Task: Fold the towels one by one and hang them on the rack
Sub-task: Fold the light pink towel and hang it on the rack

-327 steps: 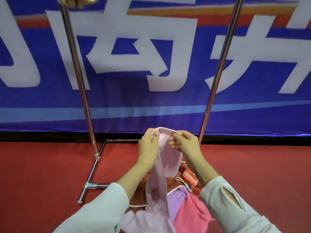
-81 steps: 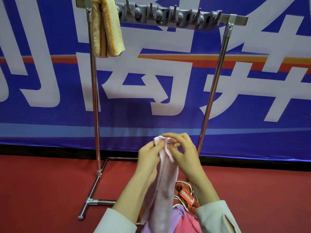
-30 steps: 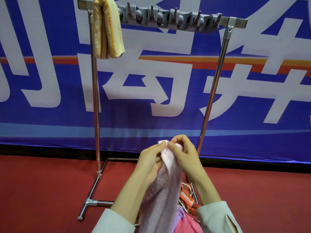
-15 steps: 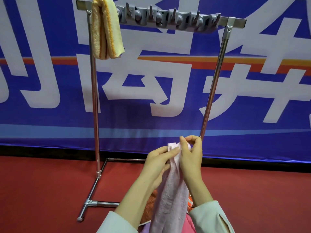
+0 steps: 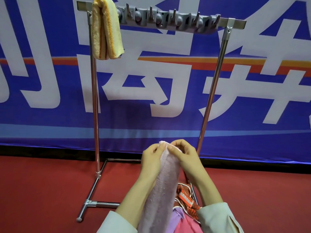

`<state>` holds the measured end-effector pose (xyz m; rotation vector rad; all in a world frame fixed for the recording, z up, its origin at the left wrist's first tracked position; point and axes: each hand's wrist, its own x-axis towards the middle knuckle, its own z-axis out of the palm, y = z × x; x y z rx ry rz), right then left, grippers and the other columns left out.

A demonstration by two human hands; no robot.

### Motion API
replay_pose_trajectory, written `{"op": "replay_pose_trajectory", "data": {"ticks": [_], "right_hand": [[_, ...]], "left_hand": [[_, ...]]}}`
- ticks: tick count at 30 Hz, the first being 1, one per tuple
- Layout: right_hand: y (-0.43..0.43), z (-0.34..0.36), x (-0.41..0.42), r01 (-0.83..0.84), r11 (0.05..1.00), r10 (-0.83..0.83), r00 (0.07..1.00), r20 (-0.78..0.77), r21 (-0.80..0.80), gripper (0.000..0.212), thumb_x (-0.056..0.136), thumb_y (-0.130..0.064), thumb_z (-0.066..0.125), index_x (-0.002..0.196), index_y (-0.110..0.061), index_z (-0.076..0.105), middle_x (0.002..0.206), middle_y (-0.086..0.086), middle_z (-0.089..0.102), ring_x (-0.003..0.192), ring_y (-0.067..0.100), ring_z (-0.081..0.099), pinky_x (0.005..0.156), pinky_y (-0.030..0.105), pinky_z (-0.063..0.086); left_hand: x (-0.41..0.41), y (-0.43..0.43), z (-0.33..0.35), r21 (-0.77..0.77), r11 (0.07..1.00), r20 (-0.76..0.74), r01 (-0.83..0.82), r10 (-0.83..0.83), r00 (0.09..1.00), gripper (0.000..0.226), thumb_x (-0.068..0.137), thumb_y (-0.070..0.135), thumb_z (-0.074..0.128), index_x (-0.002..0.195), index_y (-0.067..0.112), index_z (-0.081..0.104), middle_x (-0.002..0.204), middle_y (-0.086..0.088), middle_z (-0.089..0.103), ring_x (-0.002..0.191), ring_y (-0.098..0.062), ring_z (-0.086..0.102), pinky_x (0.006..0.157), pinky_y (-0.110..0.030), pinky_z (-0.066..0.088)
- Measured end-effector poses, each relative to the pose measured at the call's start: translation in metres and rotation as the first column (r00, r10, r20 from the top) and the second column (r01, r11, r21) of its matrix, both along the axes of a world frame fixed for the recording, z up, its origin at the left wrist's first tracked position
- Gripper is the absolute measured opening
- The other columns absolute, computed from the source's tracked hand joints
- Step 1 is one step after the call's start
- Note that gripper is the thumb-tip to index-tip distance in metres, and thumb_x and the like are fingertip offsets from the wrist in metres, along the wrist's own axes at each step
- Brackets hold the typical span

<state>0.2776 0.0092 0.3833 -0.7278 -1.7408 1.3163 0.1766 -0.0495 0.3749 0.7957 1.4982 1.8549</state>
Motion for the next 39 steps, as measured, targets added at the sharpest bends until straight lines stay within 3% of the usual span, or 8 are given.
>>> {"op": "replay_pose_trajectory", "data": {"ticks": [7, 15, 18, 21, 24, 26, 33, 39], "right_hand": [[0.003, -0.006, -0.001, -0.086, 0.982, 0.033, 0.955, 0.295, 0.170, 0.035, 0.089, -0.035, 0.066, 0.071, -0.008, 0.053, 0.062, -0.007, 0.044, 0.060, 0.007, 0.038, 0.058, 0.023, 0.030], [0.028, -0.024, 0.033, 0.024, 0.975, -0.155, 0.788, 0.596, 0.222, 0.053, 0.082, -0.037, 0.072, 0.043, -0.020, 0.039, 0.049, -0.009, 0.031, 0.053, 0.009, 0.025, 0.046, 0.022, 0.021], [0.033, -0.021, 0.046, 0.016, 0.977, -0.168, 0.672, 0.721, 0.212, 0.050, 0.084, -0.039, 0.068, 0.037, -0.036, 0.053, 0.046, -0.010, 0.040, 0.052, 0.010, 0.036, 0.048, 0.020, 0.027], [0.039, -0.021, 0.051, 0.016, 0.967, -0.222, 0.539, 0.812, 0.254, 0.016, 0.082, -0.043, 0.065, 0.066, -0.043, 0.068, 0.076, -0.002, 0.065, 0.081, 0.023, 0.061, 0.066, 0.031, 0.042], [0.043, -0.023, 0.054, 0.032, 0.964, -0.243, 0.512, 0.824, 0.265, 0.037, 0.082, -0.037, 0.066, 0.119, -0.032, 0.066, 0.107, 0.002, 0.071, 0.102, 0.023, 0.064, 0.084, 0.032, 0.047], [0.046, -0.025, 0.055, 0.119, 0.960, -0.273, 0.595, 0.756, 0.253, 0.048, 0.083, -0.026, 0.069, 0.129, -0.019, 0.059, 0.120, 0.006, 0.067, 0.108, 0.023, 0.063, 0.085, 0.028, 0.045], [0.056, -0.031, 0.054, 0.422, 0.841, -0.540, 0.675, 0.502, 0.338, 0.044, 0.084, -0.011, 0.071, 0.120, -0.007, 0.046, 0.112, 0.017, 0.068, 0.102, 0.037, 0.061, 0.076, 0.035, 0.043], [0.057, -0.031, 0.053, 0.409, 0.823, -0.566, 0.643, 0.516, 0.394, 0.022, 0.091, -0.021, 0.063, 0.112, -0.014, 0.069, 0.105, 0.012, 0.072, 0.100, 0.033, 0.063, 0.076, 0.033, 0.045]], "left_hand": [[-0.018, 0.002, 0.011, 0.063, 0.995, -0.193, -0.079, 0.089, 0.977, 0.020, 0.100, 0.021, 0.046, 0.092, 0.012, 0.062, 0.081, 0.003, 0.059, 0.080, -0.013, 0.052, 0.076, -0.029, 0.042], [-0.074, -0.025, 0.027, 0.215, 0.933, -0.041, -0.290, 0.305, 0.951, 0.017, 0.099, 0.024, 0.047, 0.090, 0.022, 0.061, 0.082, 0.007, 0.054, 0.075, -0.007, 0.047, 0.070, -0.026, 0.040], [-0.092, -0.030, 0.024, 0.228, 0.906, -0.031, -0.357, 0.374, 0.927, 0.016, 0.099, 0.025, 0.047, 0.094, 0.017, 0.060, 0.078, 0.009, 0.051, 0.075, -0.008, 0.045, 0.069, -0.025, 0.039], [-0.103, -0.030, 0.018, 0.224, 0.895, -0.071, -0.386, 0.410, 0.909, 0.023, 0.098, 0.030, 0.047, 0.107, 0.017, 0.063, 0.090, 0.010, 0.057, 0.089, -0.010, 0.050, 0.084, -0.032, 0.042], [-0.104, -0.029, 0.015, 0.201, 0.901, -0.115, -0.383, 0.410, 0.905, 0.017, 0.099, 0.031, 0.046, 0.099, 0.025, 0.062, 0.086, 0.012, 0.058, 0.084, -0.010, 0.051, 0.082, -0.032, 0.042], [-0.104, -0.030, 0.011, 0.182, 0.893, -0.164, -0.411, 0.440, 0.883, 0.017, 0.099, 0.030, 0.045, 0.092, 0.031, 0.060, 0.084, 0.015, 0.058, 0.084, -0.011, 0.052, 0.081, -0.032, 0.042], [-0.104, -0.029, -0.003, 0.102, 0.833, -0.142, -0.545, 0.554, 0.820, 0.023, 0.101, 0.026, 0.043, 0.110, 0.015, 0.061, 0.098, 0.001, 0.058, 0.090, -0.017, 0.049, 0.080, -0.027, 0.036], [-0.108, -0.028, -0.005, 0.088, 0.825, -0.132, -0.559, 0.566, 0.814, 0.025, 0.100, 0.027, 0.044, 0.110, 0.014, 0.062, 0.095, -0.001, 0.058, 0.086, -0.019, 0.049, 0.078, -0.031, 0.038]]}}
